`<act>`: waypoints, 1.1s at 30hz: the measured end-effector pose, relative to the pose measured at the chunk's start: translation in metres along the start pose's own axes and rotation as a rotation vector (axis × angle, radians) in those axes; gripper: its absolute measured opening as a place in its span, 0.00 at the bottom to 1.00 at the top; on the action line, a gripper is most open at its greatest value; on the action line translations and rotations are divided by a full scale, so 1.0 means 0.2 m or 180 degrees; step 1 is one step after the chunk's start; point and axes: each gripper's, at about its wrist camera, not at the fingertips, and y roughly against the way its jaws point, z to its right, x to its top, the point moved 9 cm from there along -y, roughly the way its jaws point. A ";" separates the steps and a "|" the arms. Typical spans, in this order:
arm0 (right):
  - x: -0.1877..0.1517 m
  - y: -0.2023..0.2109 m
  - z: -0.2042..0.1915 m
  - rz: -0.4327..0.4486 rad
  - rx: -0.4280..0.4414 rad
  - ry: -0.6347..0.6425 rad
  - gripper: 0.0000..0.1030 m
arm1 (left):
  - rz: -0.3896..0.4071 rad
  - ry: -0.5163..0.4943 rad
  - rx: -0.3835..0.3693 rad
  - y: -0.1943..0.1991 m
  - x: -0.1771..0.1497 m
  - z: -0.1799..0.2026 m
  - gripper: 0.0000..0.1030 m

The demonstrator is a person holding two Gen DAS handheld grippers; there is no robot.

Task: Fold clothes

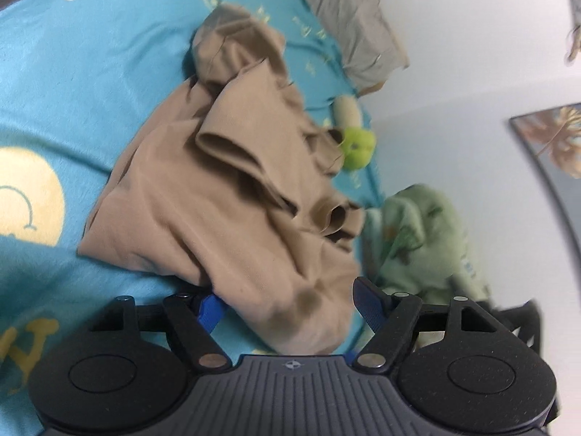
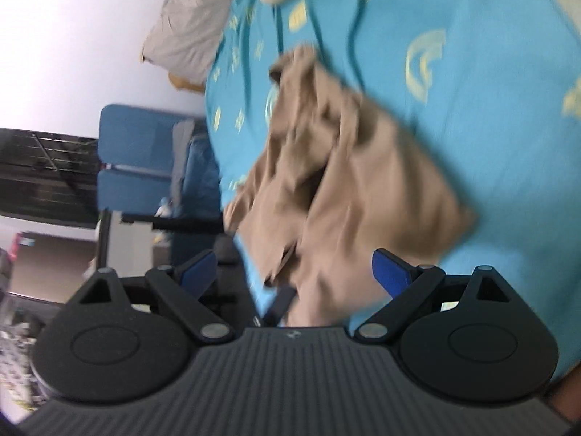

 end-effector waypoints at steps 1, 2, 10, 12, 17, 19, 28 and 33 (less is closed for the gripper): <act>-0.03 -0.03 0.01 -0.0082 0.0009 -0.0043 0.91 | 0.0024 0.0008 -0.0060 0.01 0.00 0.01 0.74; -0.07 -0.06 0.01 -0.0164 0.0018 -0.0087 0.91 | 0.0048 -0.0003 -0.0116 0.01 0.01 0.03 0.74; -0.12 -0.18 0.19 -0.0116 0.0123 -0.1022 0.92 | 0.0099 0.0183 -0.0150 0.03 0.03 0.00 0.71; -0.09 -0.18 0.24 -0.0019 -0.0009 -0.1072 0.92 | 0.0122 0.0208 -0.0202 0.06 0.04 0.00 0.72; -0.02 -0.17 0.26 0.0261 0.0039 -0.1135 0.92 | 0.0294 0.0274 -0.0031 0.09 0.06 -0.05 0.71; 0.02 -0.17 0.24 0.0385 0.0005 -0.0976 0.92 | 0.0496 0.0389 0.0136 0.14 0.09 -0.11 0.71; 0.08 -0.14 0.23 0.0573 -0.0263 -0.0585 0.40 | 0.0342 0.0944 0.0079 0.11 0.08 -0.25 0.71; 0.12 -0.09 0.19 0.0726 -0.0254 -0.0307 0.21 | 0.0347 0.0712 0.0190 0.08 0.07 -0.21 0.43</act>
